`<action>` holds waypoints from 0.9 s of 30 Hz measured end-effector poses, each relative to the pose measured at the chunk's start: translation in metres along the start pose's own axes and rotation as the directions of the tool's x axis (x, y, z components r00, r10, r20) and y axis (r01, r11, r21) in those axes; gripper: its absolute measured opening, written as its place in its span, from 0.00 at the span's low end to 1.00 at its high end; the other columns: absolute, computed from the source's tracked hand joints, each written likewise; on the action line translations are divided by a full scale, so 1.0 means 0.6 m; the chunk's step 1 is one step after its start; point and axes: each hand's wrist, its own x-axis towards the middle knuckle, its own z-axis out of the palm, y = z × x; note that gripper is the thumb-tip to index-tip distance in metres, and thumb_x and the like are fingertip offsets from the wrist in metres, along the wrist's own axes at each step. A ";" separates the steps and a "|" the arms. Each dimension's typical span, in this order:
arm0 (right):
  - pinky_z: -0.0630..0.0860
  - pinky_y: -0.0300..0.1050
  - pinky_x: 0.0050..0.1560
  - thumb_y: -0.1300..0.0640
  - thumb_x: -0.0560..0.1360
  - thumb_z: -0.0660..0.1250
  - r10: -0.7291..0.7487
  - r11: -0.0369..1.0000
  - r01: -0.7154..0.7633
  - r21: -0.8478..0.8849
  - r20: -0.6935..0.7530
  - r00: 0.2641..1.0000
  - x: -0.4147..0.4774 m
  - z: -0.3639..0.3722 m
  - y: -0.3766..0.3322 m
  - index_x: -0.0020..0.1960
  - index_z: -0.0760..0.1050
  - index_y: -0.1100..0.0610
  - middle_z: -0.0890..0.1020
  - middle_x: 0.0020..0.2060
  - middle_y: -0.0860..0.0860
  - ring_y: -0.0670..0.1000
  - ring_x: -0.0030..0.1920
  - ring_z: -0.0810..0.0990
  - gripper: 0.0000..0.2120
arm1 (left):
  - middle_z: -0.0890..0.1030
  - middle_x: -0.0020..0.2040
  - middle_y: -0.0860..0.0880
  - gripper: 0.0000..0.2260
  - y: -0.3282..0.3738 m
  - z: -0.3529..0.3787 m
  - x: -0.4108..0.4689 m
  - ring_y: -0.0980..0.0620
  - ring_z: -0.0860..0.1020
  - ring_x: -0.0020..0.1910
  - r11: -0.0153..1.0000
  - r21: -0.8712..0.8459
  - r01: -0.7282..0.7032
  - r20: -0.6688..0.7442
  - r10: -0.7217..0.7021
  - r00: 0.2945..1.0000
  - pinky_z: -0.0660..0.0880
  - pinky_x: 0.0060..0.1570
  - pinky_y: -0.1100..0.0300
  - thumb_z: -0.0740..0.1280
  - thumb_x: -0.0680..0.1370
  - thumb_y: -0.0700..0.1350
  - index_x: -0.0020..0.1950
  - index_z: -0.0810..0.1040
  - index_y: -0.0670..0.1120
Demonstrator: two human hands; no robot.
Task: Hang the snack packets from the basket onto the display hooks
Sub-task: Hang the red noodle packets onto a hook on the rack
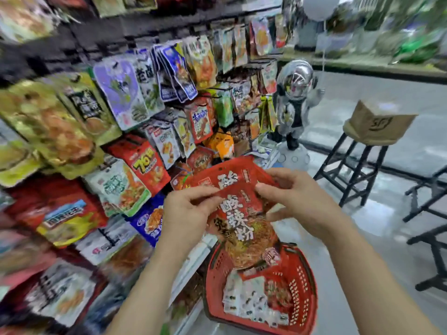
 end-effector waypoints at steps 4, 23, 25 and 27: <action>0.78 0.41 0.30 0.62 0.75 0.70 -0.019 0.986 0.024 0.162 -0.030 0.999 0.012 0.052 -0.036 0.48 0.80 0.58 0.82 0.40 0.54 0.53 0.39 0.79 0.02 | 0.82 0.32 0.62 0.17 0.017 -0.073 -0.009 0.64 0.79 0.35 0.986 -0.157 0.054 -0.208 -0.086 0.974 0.74 0.36 0.71 0.75 0.70 0.36 0.36 0.80 0.59; 0.75 0.43 0.21 0.66 0.80 0.61 -0.746 0.657 0.754 -0.019 0.133 0.653 0.025 0.417 -0.251 0.48 0.73 0.49 0.75 0.35 0.56 0.65 0.26 0.72 0.12 | 0.82 0.52 0.62 0.33 0.173 -0.487 -0.088 0.59 0.80 0.54 0.943 0.248 -0.220 -0.050 0.239 0.970 0.77 0.51 0.65 0.66 0.76 0.31 0.59 0.72 0.73; 0.73 0.37 0.21 0.66 0.80 0.60 -0.756 0.646 0.763 -0.004 0.132 0.641 0.024 0.453 -0.270 0.43 0.77 0.51 0.77 0.38 0.58 0.65 0.27 0.74 0.14 | 0.84 0.50 0.55 0.34 0.177 -0.514 -0.090 0.54 0.81 0.51 0.951 0.223 -0.216 -0.123 0.247 0.961 0.78 0.47 0.62 0.65 0.76 0.30 0.59 0.73 0.73; 0.73 0.39 0.20 0.66 0.79 0.61 -0.713 0.700 0.710 0.080 0.140 0.687 0.026 0.484 -0.287 0.43 0.79 0.52 0.79 0.39 0.56 0.59 0.26 0.78 0.13 | 0.84 0.49 0.55 0.35 0.184 -0.539 -0.089 0.54 0.82 0.48 0.946 0.234 -0.226 -0.202 0.275 0.940 0.78 0.44 0.64 0.65 0.75 0.28 0.57 0.74 0.72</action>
